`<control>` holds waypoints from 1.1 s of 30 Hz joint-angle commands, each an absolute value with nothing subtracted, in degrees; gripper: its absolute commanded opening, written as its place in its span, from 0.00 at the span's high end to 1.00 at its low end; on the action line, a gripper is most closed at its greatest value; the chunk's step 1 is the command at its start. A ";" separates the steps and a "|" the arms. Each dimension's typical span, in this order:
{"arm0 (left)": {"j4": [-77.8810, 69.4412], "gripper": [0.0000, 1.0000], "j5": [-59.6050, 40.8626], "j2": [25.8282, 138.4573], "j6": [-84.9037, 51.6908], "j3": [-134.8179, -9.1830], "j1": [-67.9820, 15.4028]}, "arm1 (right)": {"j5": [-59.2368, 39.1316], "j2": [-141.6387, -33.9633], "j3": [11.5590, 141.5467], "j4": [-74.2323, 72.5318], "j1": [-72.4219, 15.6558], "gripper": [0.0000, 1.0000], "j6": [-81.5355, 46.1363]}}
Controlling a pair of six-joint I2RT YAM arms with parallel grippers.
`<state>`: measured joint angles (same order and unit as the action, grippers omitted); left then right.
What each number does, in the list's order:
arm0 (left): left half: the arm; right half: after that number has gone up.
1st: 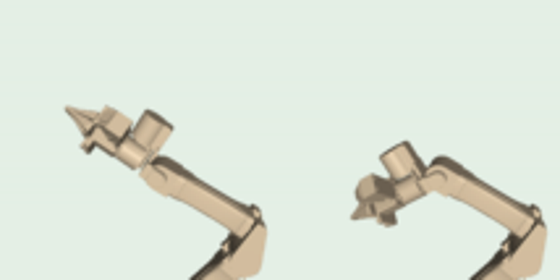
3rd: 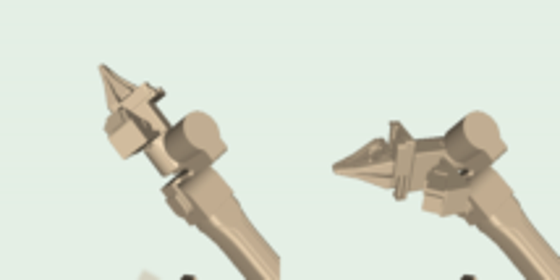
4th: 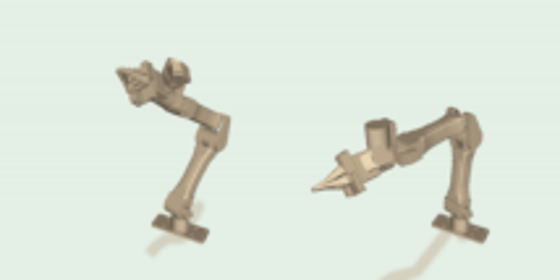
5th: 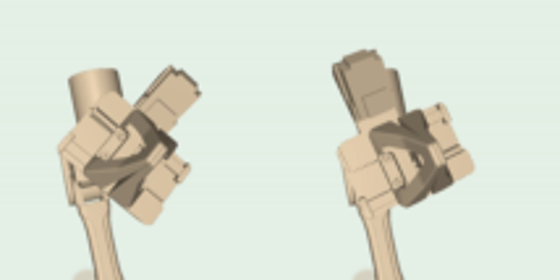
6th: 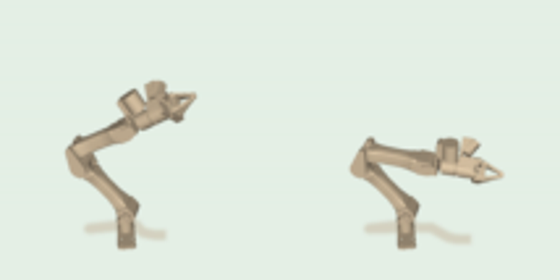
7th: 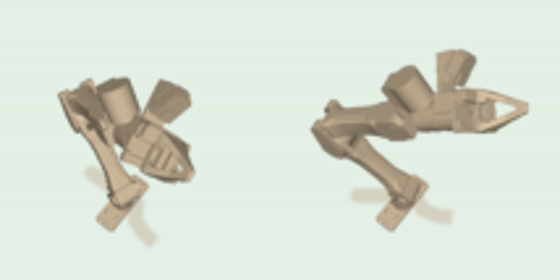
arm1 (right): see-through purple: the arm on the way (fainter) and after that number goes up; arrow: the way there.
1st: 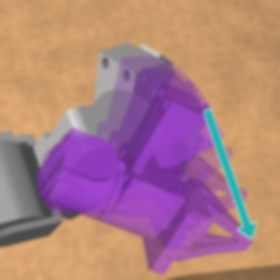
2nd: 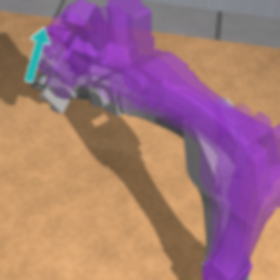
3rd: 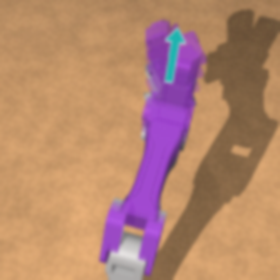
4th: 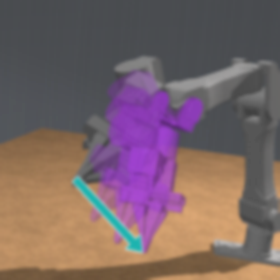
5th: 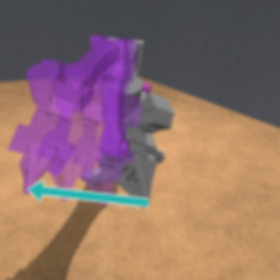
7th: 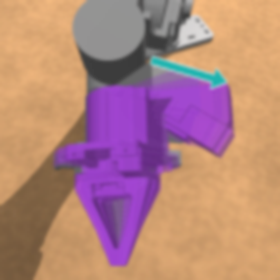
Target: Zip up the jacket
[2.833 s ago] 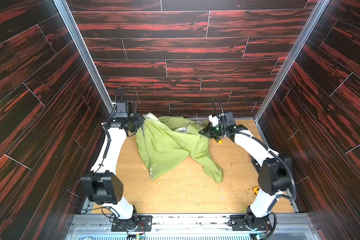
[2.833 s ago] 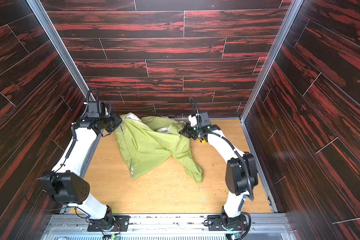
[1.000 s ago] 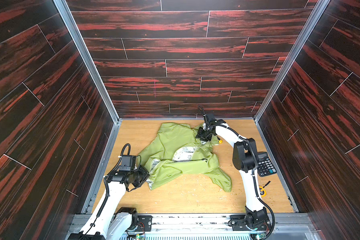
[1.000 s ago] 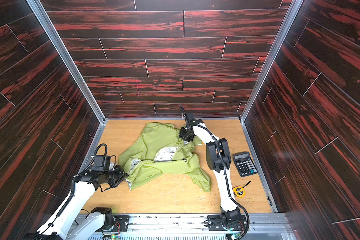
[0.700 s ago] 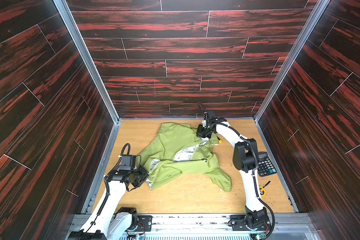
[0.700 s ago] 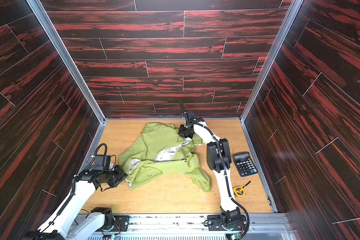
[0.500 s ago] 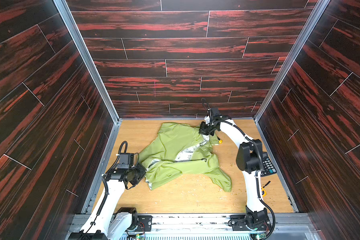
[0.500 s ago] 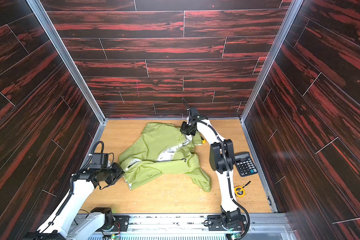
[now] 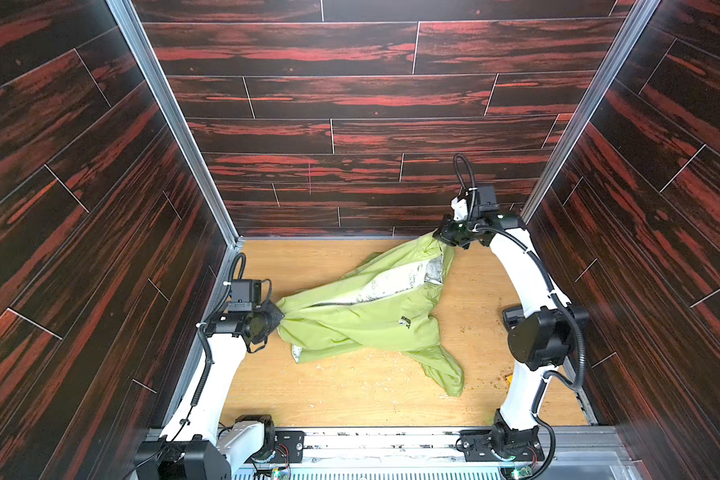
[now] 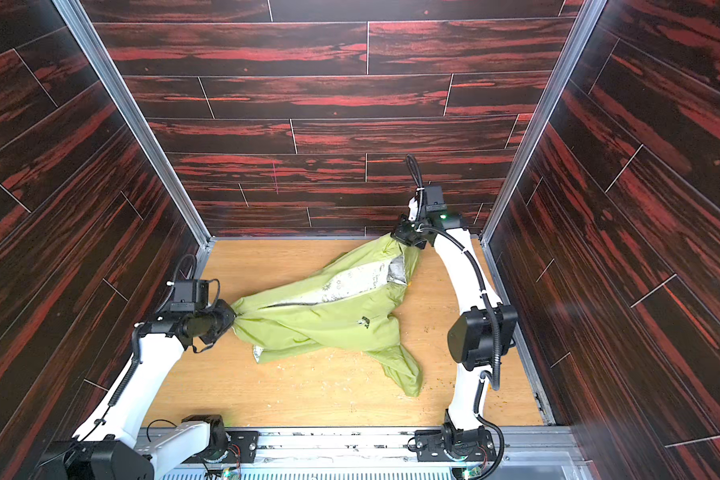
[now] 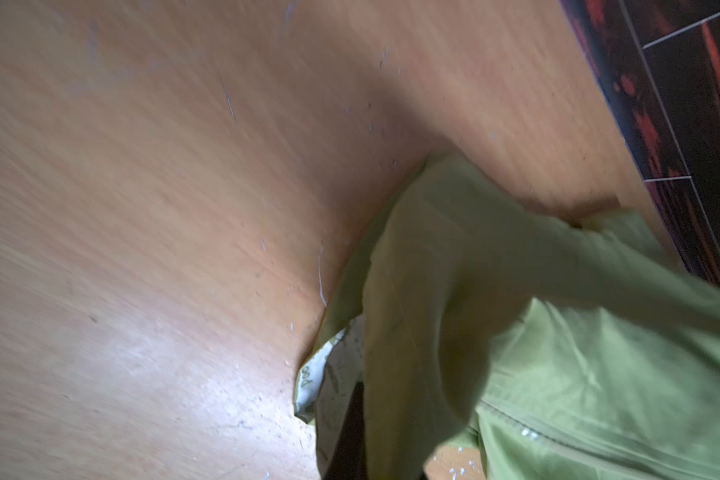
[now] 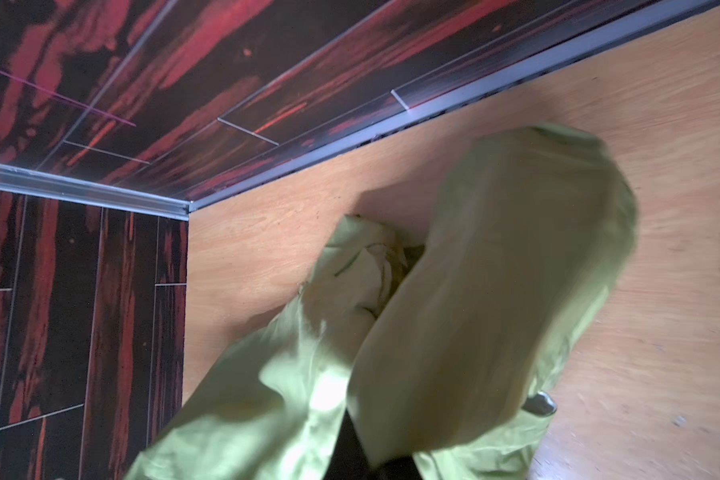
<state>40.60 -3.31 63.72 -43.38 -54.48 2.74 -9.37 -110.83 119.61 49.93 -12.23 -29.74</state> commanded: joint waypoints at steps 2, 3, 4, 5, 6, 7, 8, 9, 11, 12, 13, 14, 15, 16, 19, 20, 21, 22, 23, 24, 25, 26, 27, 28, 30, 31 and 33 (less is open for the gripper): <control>42.85 1.00 0.94 66.42 -38.88 -60.37 5.15 | -6.95 -105.07 117.68 50.93 -12.26 1.00 -29.85; 42.85 1.00 0.57 67.21 -38.50 -61.11 5.28 | -6.57 -104.52 116.79 50.70 -12.22 1.00 -30.00; 42.83 1.00 -0.20 68.10 -37.97 -62.02 5.40 | -5.81 -103.84 115.70 50.62 -12.22 1.00 -30.24; 42.92 1.00 -1.11 68.81 -37.47 -62.63 5.45 | -4.49 -103.45 114.55 50.92 -12.18 1.00 -30.55; 42.97 1.00 -1.84 69.35 -37.27 -62.94 5.49 | -3.49 -103.28 113.64 51.03 -12.13 1.00 -30.81; 42.98 1.00 -2.39 69.60 -37.09 -62.99 5.44 | -2.93 -103.19 112.51 50.95 -11.96 1.00 -30.85; 42.78 1.00 -2.84 69.70 -37.07 -62.78 5.45 | -3.31 -103.63 111.48 50.90 -11.82 1.00 -30.98; 42.42 1.00 -3.24 69.78 -37.09 -62.44 5.45 | -4.13 -104.46 110.90 50.82 -11.53 1.00 -30.90; 42.09 1.00 -4.15 70.03 -37.18 -61.69 5.45 | -6.43 -107.42 110.78 51.77 -11.15 1.00 -30.40; 41.88 1.00 -4.65 70.20 -37.34 -61.31 5.45 | -7.62 -109.56 111.04 52.69 -11.02 1.00 -30.11; 41.78 1.00 -5.15 70.43 -37.41 -60.90 5.45 | -8.55 -111.55 111.11 53.40 -10.99 1.00 -29.84; 41.75 1.00 -5.54 70.65 -37.51 -60.69 5.45 | -9.75 -113.28 111.09 53.81 -11.00 1.00 -29.61; 41.55 1.00 -5.86 70.95 -37.56 -60.37 5.45 | -10.71 -114.90 111.03 54.09 -10.93 1.00 -29.46; 41.54 1.00 -6.28 71.26 -37.59 -60.12 5.40 | -11.21 -115.93 110.65 53.83 -10.96 0.98 -29.29; 41.37 1.00 -7.95 72.19 -37.35 -59.60 5.45 | -10.90 -116.35 109.21 52.15 -10.90 0.72 -29.01; 41.38 1.00 -8.35 72.45 -37.24 -59.54 5.44 | -10.61 -116.02 109.08 51.77 -10.90 0.65 -28.87; 41.47 1.00 -8.66 72.72 -37.17 -59.61 5.43 | -10.11 -115.51 109.07 51.68 -10.91 0.58 -28.72; 41.43 1.00 -9.03 72.94 -37.14 -59.63 5.41 | -9.52 -114.81 109.07 51.70 -10.81 0.53 -28.60; 41.42 1.00 -9.32 73.12 -37.09 -59.52 5.45 | -9.07 -114.13 109.02 51.77 -10.77 0.50 -28.42; 41.49 1.00 -9.63 73.29 -37.09 -59.59 5.40 | -8.32 -113.19 108.71 51.94 -10.68 0.48 -28.25; 41.49 1.00 -10.00 73.41 -37.00 -59.59 5.45 | -7.75 -111.98 107.92 51.94 -10.67 0.47 -28.13; 41.51 1.00 -10.24 73.56 -36.99 -59.49 5.45 | -7.57 -110.80 106.43 51.51 -10.66 0.46 -27.96; 41.50 1.00 -10.60 73.65 -36.99 -59.42 5.45 | -7.77 -109.14 104.08 50.61 -10.66 0.46 -27.86; 41.56 1.00 -10.86 73.65 -37.00 -59.40 5.45 | -8.30 -107.80 101.67 49.81 -10.64 0.46 -27.86; 41.62 1.00 -11.27 73.50 -37.00 -59.11 5.44 | -8.89 -105.09 95.71 48.10 -10.73 0.47 -27.77; 41.51 1.00 -11.47 73.47 -36.98 -59.07 5.45 | -8.80 -104.02 93.08 47.22 -10.72 0.47 -27.80; 41.19 1.00 -12.06 73.38 -37.37 -58.87 5.45 | -8.95 -102.05 87.13 44.80 -10.74 0.47 -28.11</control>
<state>40.71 -10.61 73.91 -38.11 -59.72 5.02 -8.56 -106.32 91.98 47.00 -10.90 -28.38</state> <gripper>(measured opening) 0.062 0.532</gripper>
